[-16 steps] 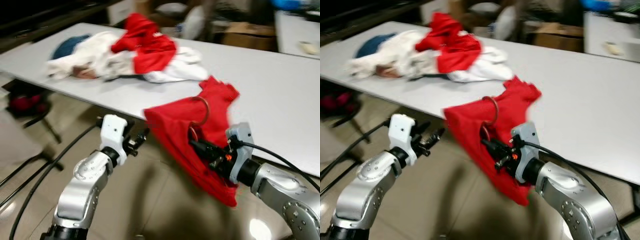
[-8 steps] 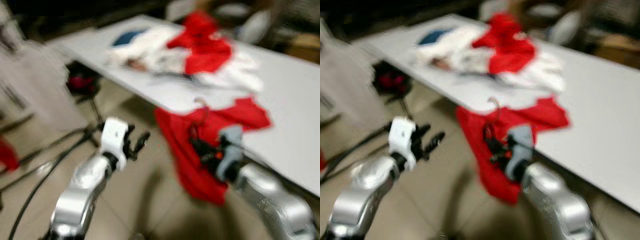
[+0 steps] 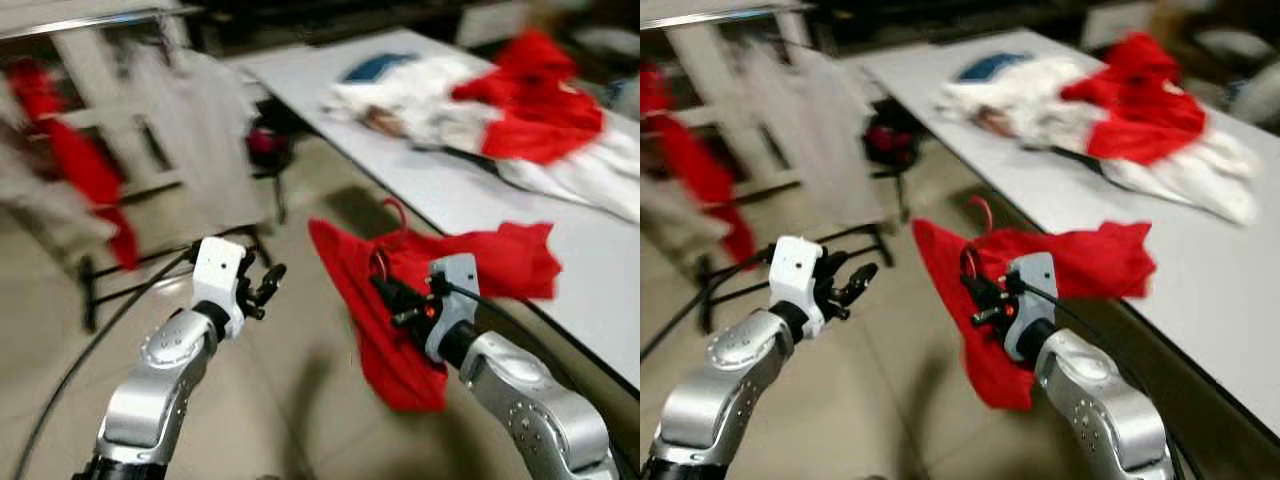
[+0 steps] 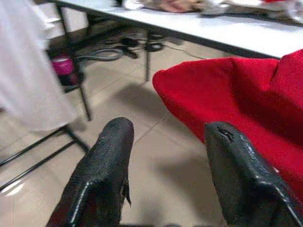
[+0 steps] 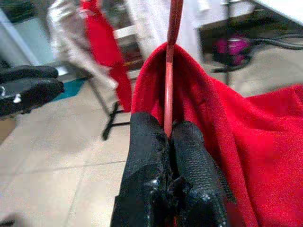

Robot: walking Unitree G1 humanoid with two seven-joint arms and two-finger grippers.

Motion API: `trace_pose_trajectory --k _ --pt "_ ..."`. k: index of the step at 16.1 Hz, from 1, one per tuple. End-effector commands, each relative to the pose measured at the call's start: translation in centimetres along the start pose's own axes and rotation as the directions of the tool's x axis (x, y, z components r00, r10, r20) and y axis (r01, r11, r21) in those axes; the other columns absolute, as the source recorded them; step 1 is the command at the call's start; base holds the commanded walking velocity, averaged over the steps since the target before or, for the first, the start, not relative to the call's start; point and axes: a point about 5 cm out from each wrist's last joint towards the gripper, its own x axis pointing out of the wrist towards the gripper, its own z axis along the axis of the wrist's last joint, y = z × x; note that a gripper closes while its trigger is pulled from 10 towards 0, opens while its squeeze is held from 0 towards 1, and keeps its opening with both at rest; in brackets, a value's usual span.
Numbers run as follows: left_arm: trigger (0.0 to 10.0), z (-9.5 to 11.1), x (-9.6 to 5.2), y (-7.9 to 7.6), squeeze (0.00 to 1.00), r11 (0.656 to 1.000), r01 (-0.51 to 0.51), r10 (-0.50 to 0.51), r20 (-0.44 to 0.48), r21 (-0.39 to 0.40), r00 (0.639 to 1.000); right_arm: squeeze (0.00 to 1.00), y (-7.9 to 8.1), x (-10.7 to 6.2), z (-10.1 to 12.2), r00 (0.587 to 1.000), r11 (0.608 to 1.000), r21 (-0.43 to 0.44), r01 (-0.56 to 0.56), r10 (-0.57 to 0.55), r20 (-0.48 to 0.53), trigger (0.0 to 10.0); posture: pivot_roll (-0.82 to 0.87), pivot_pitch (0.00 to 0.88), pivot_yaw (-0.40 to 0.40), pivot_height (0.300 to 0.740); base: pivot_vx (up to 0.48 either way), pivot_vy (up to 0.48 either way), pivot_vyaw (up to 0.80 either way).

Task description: Hang hanger

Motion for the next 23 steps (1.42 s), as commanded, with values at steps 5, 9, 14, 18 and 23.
trace_pose_trajectory --k 5,9,14,18,23 --pt "10.0 0.2 0.0 -0.1 0.0 1.0 -0.002 0.002 0.006 0.004 1.0 0.0 -0.1 -0.1 0.6 1.0 1.0 -0.011 -0.003 0.004 0.027 10.0 -0.11 0.0 0.053 0.74 0.0 0.0 0.8" --pt "10.0 0.2 0.0 -0.1 0.0 1.0 -0.002 0.002 0.006 0.004 1.0 0.0 -0.1 -0.1 0.6 1.0 1.0 -0.011 -0.003 0.004 0.027 10.0 -0.11 0.0 0.053 0.74 0.0 0.0 0.8" --pt "10.0 1.6 1.3 1.0 0.0 0.997 -0.068 0.066 0.064 0.039 0.996 0.0 -2.6 2.7 2.5 0.952 0.952 -0.088 0.293 -0.282 0.119 10.0 -0.1 0.0 0.059 0.74 0.159 0.0 0.0" --pt "10.0 1.5 1.3 1.2 0.0 0.996 -0.08 0.078 0.066 0.039 0.995 0.0 -1.9 3.4 2.5 0.968 0.971 -0.062 0.233 -0.226 0.105 10.0 -0.1 0.0 0.056 0.74 0.304 0.0 0.0" --pt "10.0 1.4 1.3 1.1 0.0 0.996 -0.083 0.08 0.073 0.036 0.994 0.0 -1.8 3.7 3.2 0.969 0.977 -0.042 0.209 -0.201 0.141 10.0 -0.1 0.0 0.04 0.74 0.309 0.0 0.0"
